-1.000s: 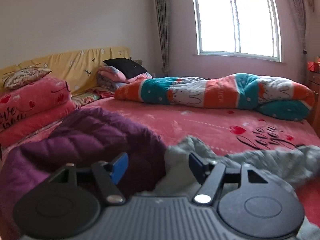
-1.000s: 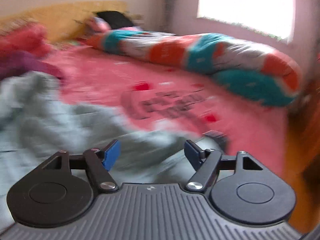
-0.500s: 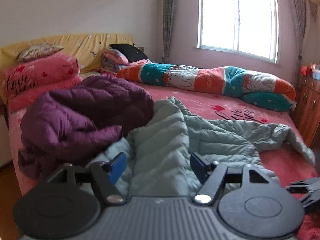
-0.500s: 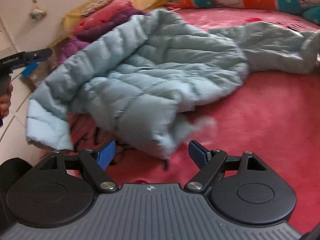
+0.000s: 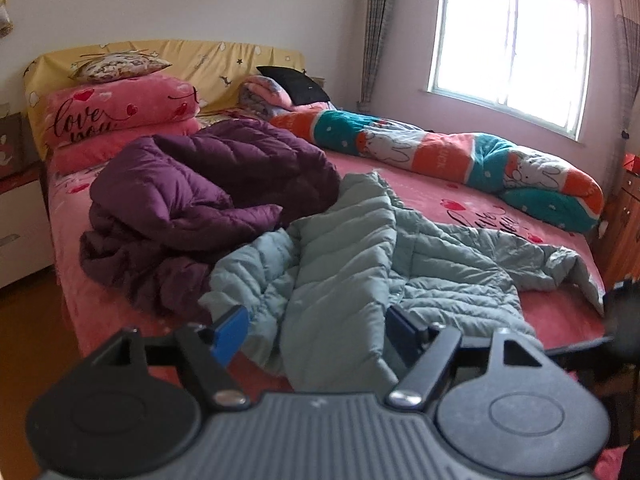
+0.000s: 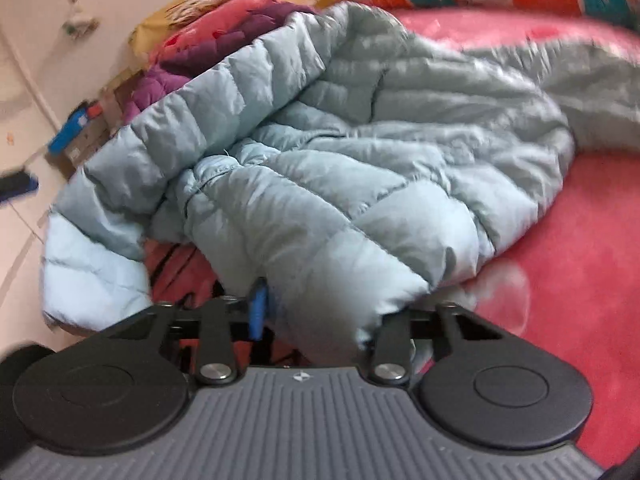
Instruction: Fold large clothes
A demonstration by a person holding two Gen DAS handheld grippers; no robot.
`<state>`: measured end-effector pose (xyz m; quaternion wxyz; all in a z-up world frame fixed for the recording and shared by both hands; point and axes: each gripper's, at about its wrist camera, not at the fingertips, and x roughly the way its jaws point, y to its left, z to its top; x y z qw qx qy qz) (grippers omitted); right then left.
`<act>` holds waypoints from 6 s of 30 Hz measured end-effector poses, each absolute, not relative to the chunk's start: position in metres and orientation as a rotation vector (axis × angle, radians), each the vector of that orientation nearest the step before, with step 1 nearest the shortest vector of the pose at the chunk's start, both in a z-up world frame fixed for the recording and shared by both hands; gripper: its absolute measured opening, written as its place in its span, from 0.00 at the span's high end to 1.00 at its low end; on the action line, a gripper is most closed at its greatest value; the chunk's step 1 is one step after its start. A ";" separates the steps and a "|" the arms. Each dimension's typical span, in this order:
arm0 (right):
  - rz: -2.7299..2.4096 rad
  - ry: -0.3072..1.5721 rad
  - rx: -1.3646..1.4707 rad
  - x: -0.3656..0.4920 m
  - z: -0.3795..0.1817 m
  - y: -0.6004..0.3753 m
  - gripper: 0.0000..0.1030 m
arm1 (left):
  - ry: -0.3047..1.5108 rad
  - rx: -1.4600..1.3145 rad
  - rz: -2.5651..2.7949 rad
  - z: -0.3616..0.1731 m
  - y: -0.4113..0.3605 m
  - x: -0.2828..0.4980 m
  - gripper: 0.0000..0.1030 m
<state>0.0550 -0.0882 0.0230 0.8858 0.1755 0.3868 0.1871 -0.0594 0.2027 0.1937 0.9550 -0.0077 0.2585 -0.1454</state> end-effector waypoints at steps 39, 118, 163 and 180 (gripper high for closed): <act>0.183 0.708 0.449 -0.041 0.102 -0.139 0.06 | 0.683 0.096 -0.625 0.146 0.104 -0.133 0.19; 0.027 0.742 0.538 -0.104 0.056 -0.235 0.00 | 0.716 -0.070 -0.588 0.129 0.199 -0.026 0.24; 0.384 0.914 0.710 -0.061 0.036 -0.198 0.69 | 1.028 -0.047 -0.763 0.093 0.150 -0.027 0.74; 0.414 0.683 1.106 -0.114 0.150 -0.248 0.79 | 0.823 -0.379 -0.835 0.216 0.190 -0.059 0.79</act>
